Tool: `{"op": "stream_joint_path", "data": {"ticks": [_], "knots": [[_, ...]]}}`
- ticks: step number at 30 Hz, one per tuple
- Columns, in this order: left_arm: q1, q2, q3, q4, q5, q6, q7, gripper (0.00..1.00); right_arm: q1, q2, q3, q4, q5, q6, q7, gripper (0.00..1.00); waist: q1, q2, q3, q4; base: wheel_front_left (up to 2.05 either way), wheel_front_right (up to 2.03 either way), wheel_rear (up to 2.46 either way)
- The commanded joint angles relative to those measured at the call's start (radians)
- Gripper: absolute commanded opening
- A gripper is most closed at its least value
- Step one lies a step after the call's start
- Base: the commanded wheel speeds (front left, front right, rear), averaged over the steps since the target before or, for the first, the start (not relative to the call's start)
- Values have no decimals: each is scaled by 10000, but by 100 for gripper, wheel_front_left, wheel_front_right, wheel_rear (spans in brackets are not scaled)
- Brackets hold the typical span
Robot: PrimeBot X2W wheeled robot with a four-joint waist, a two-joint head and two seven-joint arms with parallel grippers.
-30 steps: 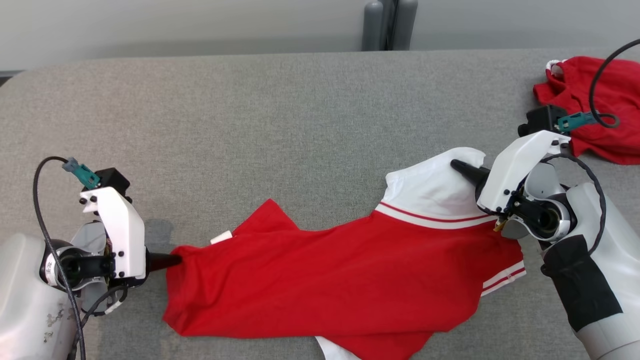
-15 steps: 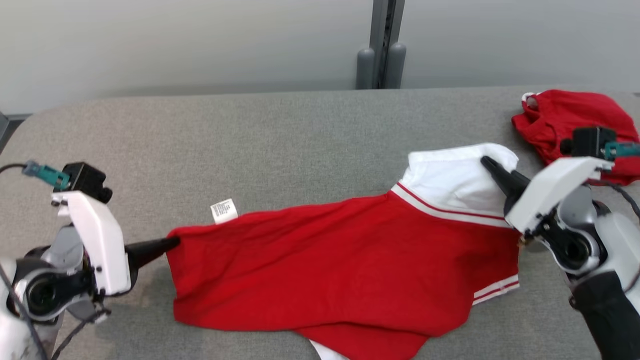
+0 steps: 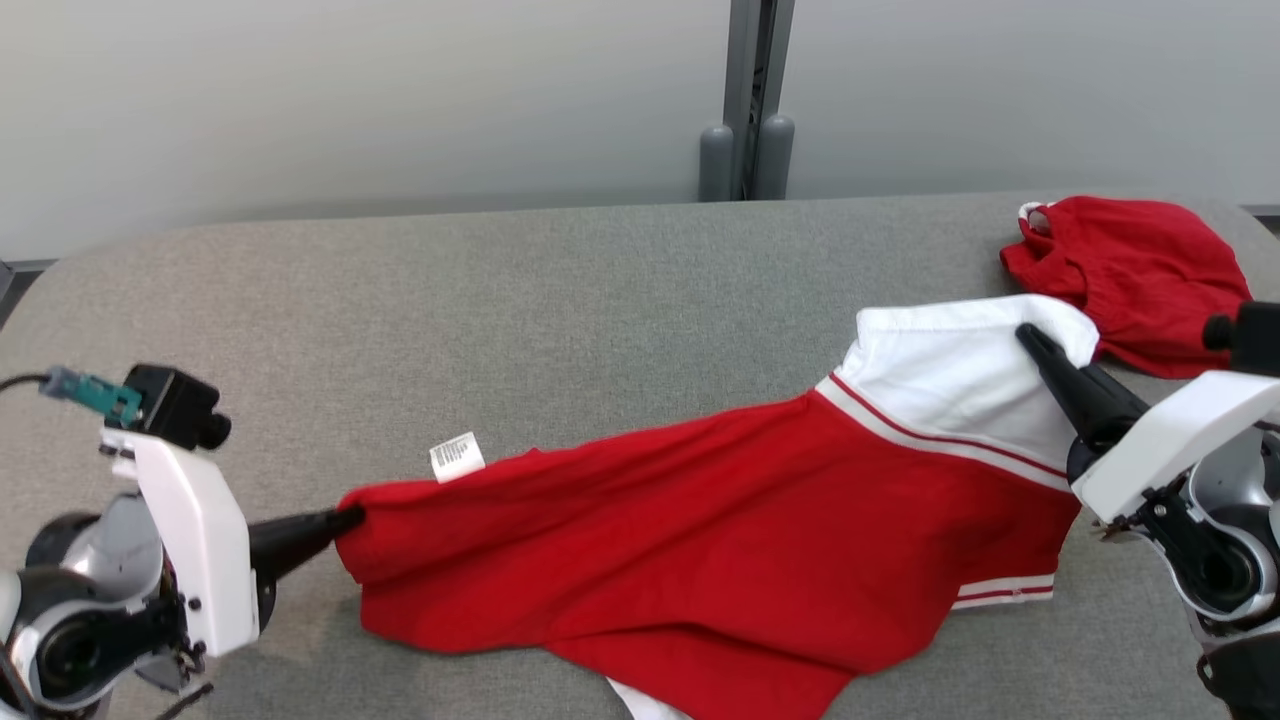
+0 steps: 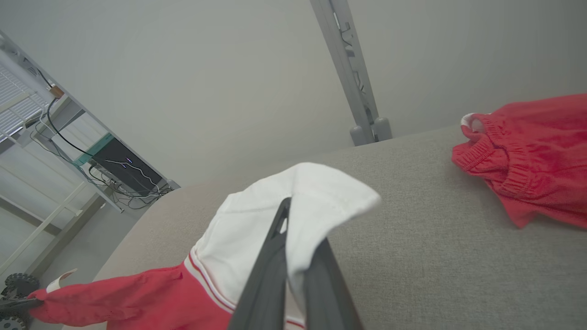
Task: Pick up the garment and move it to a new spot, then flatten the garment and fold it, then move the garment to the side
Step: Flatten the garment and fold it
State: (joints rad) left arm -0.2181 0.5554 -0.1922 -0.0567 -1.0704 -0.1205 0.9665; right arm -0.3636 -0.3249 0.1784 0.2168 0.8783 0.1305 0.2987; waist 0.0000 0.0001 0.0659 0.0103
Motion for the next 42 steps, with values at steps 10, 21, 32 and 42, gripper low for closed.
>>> {"op": "stream_joint_path", "data": {"ticks": [10,21,32,42], "knots": [[-3362,-226,-384,1292,1216,-51,-701,0,-2736,290,-185,-317,-479,7,399,0,0,-1,1904,-307,0,0,0],[-10113,-535,-1430,4481,3426,-98,-2488,0,-9228,-165,28,1522,-1188,5,-539,0,0,-1,5329,-602,0,0,0],[-14829,-912,-1972,7525,5471,56,-6454,0,-14212,-620,-55,3801,-2071,-8,-3778,0,0,-1,6449,-802,0,0,0],[-15095,-1462,-2775,10078,5333,-83,-7637,0,-14042,-782,2469,4222,-1324,-7,-4772,0,0,-1,6319,-705,0,0,0]]}}
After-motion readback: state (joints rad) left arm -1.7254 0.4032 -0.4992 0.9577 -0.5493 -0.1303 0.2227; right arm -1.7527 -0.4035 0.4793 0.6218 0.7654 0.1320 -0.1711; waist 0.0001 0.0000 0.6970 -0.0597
